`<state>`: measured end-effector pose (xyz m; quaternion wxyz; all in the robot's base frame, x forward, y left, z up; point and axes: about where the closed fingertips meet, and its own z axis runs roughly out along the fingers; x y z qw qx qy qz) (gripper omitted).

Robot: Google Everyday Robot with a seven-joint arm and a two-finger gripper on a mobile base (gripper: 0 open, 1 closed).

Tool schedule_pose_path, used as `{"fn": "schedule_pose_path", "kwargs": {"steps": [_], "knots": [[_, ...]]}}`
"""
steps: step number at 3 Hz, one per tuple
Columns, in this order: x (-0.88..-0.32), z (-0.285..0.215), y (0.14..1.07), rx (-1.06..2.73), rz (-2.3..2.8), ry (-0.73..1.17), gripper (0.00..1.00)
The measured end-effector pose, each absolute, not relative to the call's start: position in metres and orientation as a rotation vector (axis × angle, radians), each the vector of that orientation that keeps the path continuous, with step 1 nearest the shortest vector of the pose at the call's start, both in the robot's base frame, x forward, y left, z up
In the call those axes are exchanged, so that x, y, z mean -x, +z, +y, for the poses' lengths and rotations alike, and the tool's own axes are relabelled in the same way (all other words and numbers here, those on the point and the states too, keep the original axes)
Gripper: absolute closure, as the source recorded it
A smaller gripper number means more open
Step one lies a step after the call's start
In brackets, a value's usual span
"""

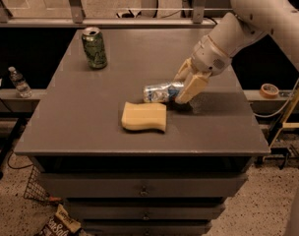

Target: Move redbull can near sponge

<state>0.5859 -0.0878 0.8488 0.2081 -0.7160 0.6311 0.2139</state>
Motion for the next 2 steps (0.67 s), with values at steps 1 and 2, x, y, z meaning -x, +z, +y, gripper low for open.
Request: {"fn": "schedule_pose_path", "kwargs": {"steps": [1,2], "knots": [[-0.5840,-0.0874,0.8432,1.989,1.762,0.612,0.85],[-0.5853,-0.0848,0.8406,1.987,1.761,0.615,0.54]]}}
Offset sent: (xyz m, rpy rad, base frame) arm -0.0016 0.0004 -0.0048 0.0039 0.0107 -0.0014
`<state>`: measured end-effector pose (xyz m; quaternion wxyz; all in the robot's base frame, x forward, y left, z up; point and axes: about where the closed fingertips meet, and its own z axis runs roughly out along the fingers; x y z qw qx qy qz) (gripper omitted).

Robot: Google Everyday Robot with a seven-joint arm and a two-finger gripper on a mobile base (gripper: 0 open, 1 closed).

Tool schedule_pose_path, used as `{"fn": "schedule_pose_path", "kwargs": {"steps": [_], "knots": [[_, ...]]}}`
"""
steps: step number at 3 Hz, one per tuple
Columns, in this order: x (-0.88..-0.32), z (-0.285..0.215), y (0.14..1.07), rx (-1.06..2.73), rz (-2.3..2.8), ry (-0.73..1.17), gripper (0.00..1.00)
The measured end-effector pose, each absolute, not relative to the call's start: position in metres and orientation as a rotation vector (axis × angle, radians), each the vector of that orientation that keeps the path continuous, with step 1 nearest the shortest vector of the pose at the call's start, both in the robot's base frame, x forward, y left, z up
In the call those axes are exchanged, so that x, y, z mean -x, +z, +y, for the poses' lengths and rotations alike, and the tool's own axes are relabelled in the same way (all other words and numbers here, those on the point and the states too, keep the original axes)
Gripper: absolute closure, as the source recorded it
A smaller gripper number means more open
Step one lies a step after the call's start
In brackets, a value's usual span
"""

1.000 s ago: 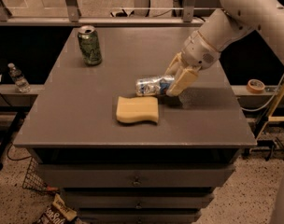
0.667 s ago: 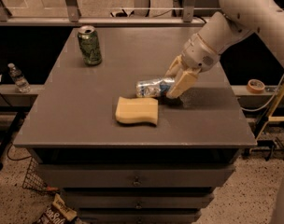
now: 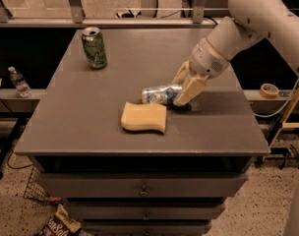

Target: Move redbull can near sponge

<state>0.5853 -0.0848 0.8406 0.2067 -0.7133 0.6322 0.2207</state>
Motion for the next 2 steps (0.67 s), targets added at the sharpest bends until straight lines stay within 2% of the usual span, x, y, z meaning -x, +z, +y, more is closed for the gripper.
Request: {"fn": "schedule_pose_path", "kwargs": {"steps": [2], "knots": [[-0.5876,-0.0808,0.8375,1.985,1.758,0.616,0.06]]}}
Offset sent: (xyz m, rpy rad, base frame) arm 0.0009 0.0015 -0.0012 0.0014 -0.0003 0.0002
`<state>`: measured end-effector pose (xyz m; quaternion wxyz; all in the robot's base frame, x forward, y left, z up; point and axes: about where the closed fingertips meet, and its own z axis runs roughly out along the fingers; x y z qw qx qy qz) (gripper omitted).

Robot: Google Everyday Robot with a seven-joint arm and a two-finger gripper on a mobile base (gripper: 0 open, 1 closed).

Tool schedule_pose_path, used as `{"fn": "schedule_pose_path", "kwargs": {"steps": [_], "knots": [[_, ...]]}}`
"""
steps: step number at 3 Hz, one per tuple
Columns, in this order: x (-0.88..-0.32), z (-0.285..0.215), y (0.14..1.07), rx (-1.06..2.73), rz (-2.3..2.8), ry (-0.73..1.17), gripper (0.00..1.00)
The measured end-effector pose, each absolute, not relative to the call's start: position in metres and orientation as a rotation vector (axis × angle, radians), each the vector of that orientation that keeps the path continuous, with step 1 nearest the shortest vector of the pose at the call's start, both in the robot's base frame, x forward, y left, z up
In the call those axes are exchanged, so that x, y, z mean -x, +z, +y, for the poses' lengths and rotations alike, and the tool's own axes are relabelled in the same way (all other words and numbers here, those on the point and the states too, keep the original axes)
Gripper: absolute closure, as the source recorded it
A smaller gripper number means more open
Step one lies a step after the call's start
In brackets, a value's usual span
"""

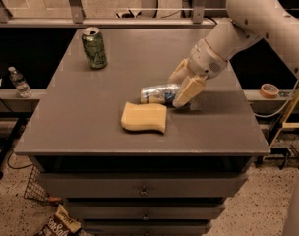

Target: Move redbull can near sponge

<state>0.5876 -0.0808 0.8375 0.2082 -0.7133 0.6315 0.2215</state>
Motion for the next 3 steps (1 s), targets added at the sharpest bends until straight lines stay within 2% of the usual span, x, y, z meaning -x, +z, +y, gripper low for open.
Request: {"fn": "schedule_pose_path", "kwargs": {"steps": [1,3], "knots": [[-0.588,-0.080,0.837,1.984,1.757,0.616,0.00],[-0.554,-0.115,0.875,1.857,1.823,0.394,0.00]]}}
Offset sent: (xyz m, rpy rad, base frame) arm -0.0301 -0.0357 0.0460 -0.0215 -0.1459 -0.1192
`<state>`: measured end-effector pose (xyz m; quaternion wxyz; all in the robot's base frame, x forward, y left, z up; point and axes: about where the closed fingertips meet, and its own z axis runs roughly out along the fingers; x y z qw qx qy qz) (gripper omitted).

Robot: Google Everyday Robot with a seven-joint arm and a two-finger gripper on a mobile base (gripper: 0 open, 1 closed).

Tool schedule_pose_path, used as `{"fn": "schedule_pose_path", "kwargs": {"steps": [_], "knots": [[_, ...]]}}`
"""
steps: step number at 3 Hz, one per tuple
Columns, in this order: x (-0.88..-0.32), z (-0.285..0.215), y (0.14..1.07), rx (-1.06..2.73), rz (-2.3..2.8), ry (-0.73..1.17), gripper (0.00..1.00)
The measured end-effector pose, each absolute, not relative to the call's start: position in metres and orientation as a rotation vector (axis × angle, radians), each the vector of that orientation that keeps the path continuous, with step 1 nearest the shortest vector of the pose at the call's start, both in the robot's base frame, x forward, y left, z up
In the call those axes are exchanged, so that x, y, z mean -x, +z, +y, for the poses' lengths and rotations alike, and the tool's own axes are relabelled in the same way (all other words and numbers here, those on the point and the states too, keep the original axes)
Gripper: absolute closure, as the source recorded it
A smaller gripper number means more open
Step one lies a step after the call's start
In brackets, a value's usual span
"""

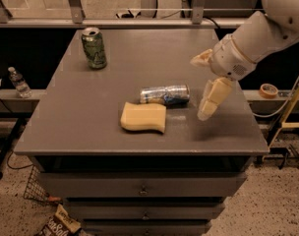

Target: Move redbull can near sponge

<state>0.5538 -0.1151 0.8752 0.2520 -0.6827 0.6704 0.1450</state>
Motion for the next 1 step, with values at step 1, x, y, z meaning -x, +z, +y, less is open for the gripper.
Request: {"fn": "schedule_pose_path", "kwargs": {"steps": [1], "knots": [[-0.5216,-0.1414,0.8933,1.738,1.889,0.252,0.00]]}}
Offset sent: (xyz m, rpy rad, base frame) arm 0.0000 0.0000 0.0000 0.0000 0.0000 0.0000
